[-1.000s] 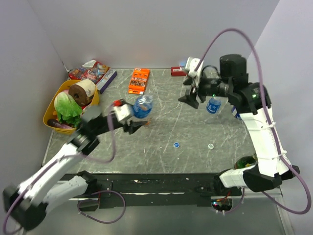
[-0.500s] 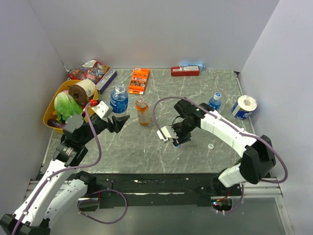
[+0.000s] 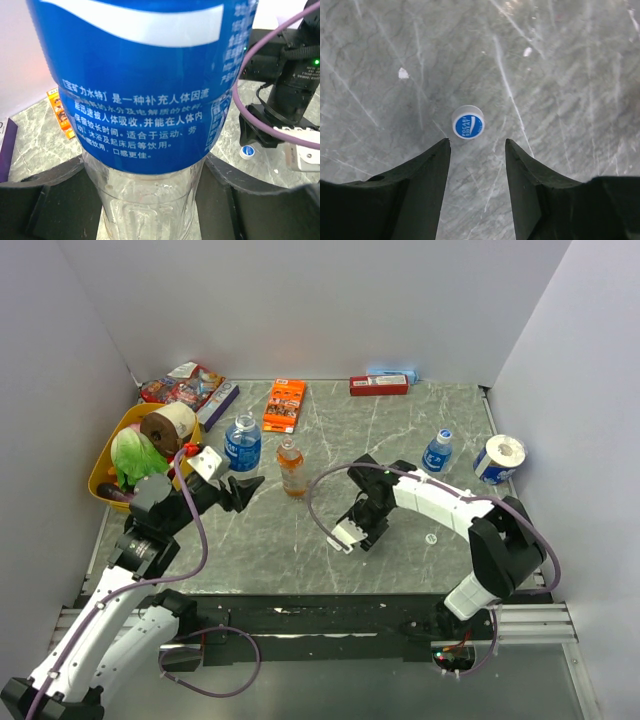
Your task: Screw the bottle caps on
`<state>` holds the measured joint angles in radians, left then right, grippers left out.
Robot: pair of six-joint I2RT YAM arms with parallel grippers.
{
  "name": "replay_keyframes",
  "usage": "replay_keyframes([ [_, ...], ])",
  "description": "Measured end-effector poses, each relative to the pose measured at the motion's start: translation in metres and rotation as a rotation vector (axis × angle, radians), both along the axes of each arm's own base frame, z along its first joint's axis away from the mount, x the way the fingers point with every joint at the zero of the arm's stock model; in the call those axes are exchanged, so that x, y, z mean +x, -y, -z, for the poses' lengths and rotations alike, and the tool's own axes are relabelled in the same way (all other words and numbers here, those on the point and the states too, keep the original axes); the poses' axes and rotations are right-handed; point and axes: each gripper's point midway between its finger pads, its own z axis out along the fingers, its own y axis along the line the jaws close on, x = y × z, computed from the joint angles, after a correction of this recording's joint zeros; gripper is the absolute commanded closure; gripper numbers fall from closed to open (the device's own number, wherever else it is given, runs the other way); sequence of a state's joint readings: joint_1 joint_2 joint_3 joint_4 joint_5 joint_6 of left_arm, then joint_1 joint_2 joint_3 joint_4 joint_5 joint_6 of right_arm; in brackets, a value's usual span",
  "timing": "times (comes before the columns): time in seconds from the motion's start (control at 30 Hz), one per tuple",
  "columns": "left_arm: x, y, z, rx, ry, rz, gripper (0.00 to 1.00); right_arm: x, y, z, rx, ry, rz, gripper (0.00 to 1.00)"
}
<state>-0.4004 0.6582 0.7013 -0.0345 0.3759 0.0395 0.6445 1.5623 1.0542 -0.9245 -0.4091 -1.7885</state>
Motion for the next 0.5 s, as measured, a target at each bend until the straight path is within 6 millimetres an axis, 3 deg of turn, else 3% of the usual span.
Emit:
replay_keyframes([
  [0.5,0.008,0.001,0.007,0.009,-0.022,0.001,0.99,0.002,0.003,0.028,-0.045,-0.003,-0.054,0.48],
])
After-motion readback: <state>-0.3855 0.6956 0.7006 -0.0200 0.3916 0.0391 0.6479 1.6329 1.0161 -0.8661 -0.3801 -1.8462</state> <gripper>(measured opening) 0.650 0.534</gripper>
